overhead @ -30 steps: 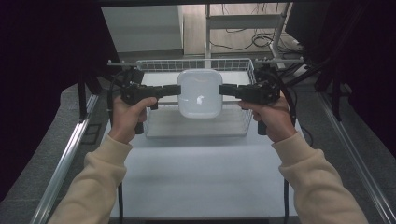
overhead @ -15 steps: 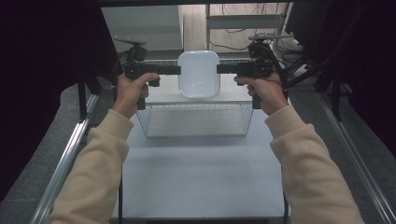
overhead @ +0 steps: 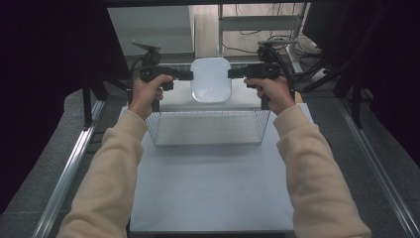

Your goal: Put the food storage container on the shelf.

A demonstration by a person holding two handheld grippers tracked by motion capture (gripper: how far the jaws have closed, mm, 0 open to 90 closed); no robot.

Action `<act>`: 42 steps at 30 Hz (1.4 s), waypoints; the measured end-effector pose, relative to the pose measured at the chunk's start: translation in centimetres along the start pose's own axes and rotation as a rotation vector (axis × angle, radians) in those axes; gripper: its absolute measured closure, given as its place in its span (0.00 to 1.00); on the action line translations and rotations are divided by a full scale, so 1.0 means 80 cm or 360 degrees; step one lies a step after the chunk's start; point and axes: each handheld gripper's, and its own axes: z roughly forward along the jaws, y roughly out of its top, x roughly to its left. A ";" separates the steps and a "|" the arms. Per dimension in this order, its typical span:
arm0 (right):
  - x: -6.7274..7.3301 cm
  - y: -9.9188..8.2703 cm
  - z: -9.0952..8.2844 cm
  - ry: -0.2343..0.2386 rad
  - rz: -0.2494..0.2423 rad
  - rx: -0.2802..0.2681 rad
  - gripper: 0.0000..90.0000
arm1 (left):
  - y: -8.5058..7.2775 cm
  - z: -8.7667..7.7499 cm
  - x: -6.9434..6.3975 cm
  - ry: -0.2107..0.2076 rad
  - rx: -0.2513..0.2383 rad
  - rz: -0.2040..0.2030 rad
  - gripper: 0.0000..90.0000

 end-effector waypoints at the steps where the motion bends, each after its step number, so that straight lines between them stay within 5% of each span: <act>1: -0.008 0.003 0.004 0.0008 0.0053 -0.0001 0.85 | 0.002 0.002 0.002 -0.0004 -0.0006 -0.0019 0.89; 7: -0.028 0.011 0.016 0.0038 0.0176 0.0014 0.82 | 0.011 0.014 0.019 -0.0027 -0.0026 -0.0192 0.87; 12: -0.039 0.014 0.033 -0.0032 0.0264 0.0065 0.79 | 0.014 0.024 0.045 -0.0043 -0.0007 -0.0337 0.87; 18: -0.044 0.014 0.036 -0.0013 0.0334 0.0028 0.80 | 0.014 0.025 0.050 -0.0065 -0.0023 -0.0349 0.87; 26: -0.040 0.013 0.035 -0.0043 0.0303 0.0018 0.79 | 0.013 0.028 0.047 -0.0043 -0.0034 -0.0320 0.82; 30: -0.033 0.014 0.031 -0.0040 0.0202 -0.0048 0.58 | 0.013 0.016 0.039 0.0027 -0.0146 -0.0244 0.60; 33: -0.015 0.013 0.022 -0.0171 -0.0015 -0.0129 0.37 | 0.011 0.001 0.031 0.0067 -0.0172 -0.0145 0.49; 34: -0.015 0.013 0.022 -0.0171 -0.0015 -0.0129 0.37 | 0.009 -0.004 0.028 0.0077 -0.0172 -0.0117 0.49; 38: 0.004 0.003 0.003 -0.0249 -0.0226 -0.0157 0.30 | 0.000 -0.028 0.013 0.0123 -0.0184 0.0022 0.42; 42: 0.020 -0.018 -0.021 -0.0295 -0.0398 -0.0071 0.29 | -0.017 -0.050 -0.007 0.0223 -0.0184 0.0161 0.37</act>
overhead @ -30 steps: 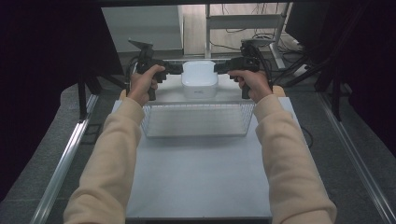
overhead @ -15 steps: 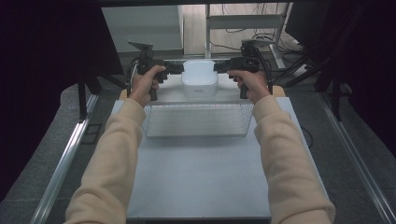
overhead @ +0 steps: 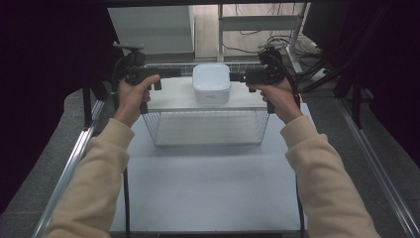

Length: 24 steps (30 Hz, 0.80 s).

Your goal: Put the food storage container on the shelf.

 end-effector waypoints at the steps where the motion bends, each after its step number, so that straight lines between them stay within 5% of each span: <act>1: 0.000 0.000 0.000 0.0000 0.0000 0.0000 0.29 | -0.003 -0.005 -0.003 0.0023 0.0010 0.0039 0.37; 12: 0.015 -0.061 -0.053 0.0000 -0.0219 -0.0028 0.29 | -0.078 -0.052 -0.034 0.0092 0.0000 0.0239 0.36; 19: 0.015 -0.125 -0.082 0.0014 -0.0251 -0.0052 0.29 | -0.154 -0.072 -0.055 0.0053 0.0053 0.0328 0.35; 24: 0.010 -0.189 -0.101 -0.0001 -0.0265 -0.0051 0.29 | -0.215 -0.079 -0.058 0.0088 0.0129 0.0371 0.34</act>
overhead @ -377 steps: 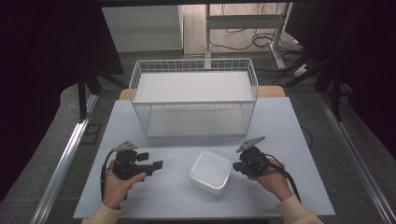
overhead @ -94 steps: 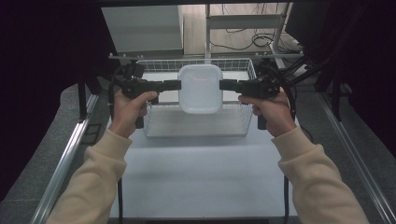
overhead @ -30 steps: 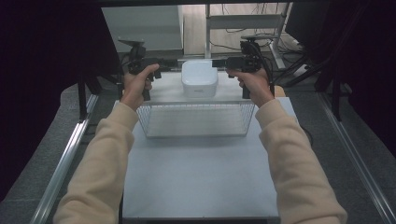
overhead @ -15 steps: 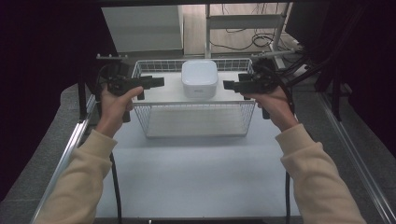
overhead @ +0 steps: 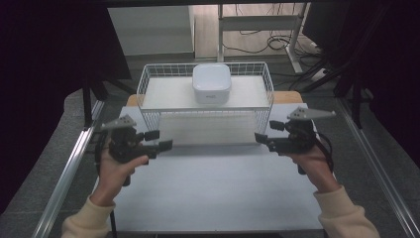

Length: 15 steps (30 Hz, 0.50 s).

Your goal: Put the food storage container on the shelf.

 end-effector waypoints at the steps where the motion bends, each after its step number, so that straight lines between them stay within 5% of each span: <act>1: 0.001 -0.024 -0.006 0.0003 0.0010 -0.0001 0.29 | -0.020 0.000 -0.001 0.0015 0.0031 -0.0001 0.33; 8: 0.002 -0.091 -0.008 0.0036 0.0042 0.0083 0.28 | -0.069 0.013 0.002 0.0083 0.0108 -0.0031 0.31; 12: 0.003 -0.142 0.018 0.0053 0.0092 0.0218 0.28 | -0.090 0.031 0.013 0.0107 0.0151 -0.0046 0.30; 15: 0.006 -0.148 0.026 0.0046 0.0068 0.0271 0.28 | -0.094 0.037 0.015 0.0125 0.0165 -0.0033 0.30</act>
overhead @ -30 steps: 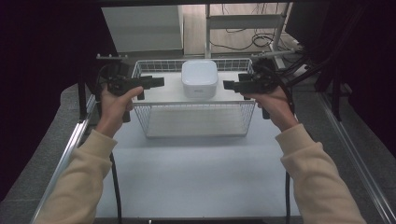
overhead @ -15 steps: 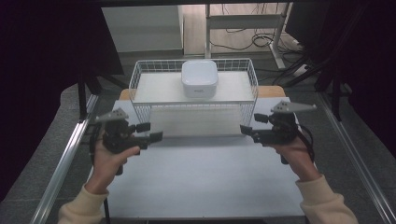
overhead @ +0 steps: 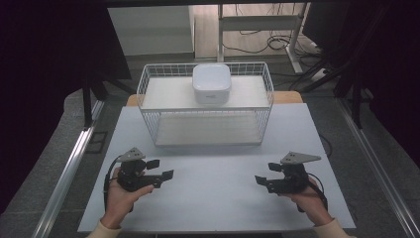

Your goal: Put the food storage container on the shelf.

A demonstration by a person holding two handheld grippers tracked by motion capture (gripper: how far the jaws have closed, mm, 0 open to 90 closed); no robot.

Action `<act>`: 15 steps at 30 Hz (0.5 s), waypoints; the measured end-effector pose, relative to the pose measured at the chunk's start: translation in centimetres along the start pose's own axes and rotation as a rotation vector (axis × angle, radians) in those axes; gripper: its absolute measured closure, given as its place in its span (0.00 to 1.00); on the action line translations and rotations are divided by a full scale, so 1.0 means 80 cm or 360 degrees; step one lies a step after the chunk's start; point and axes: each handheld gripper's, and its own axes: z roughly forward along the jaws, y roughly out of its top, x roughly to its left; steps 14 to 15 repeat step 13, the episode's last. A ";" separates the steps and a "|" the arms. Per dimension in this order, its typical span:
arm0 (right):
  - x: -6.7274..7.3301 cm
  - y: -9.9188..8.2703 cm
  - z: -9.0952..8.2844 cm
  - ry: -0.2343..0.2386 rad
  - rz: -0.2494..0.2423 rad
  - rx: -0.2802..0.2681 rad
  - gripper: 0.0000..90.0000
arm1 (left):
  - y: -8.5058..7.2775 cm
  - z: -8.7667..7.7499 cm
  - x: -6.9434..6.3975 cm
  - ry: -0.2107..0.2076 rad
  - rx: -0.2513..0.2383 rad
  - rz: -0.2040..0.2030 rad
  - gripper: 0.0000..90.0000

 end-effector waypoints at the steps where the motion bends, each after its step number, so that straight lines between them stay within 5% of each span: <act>1: 0.002 -0.002 0.002 -0.0005 -0.0018 0.0007 0.28 | 0.000 0.001 0.000 -0.0001 -0.0005 0.0000 0.30; 15: 0.001 -0.006 0.000 -0.0017 -0.0008 -0.0020 0.26 | -0.002 0.007 -0.003 -0.0019 -0.0030 0.0043 0.27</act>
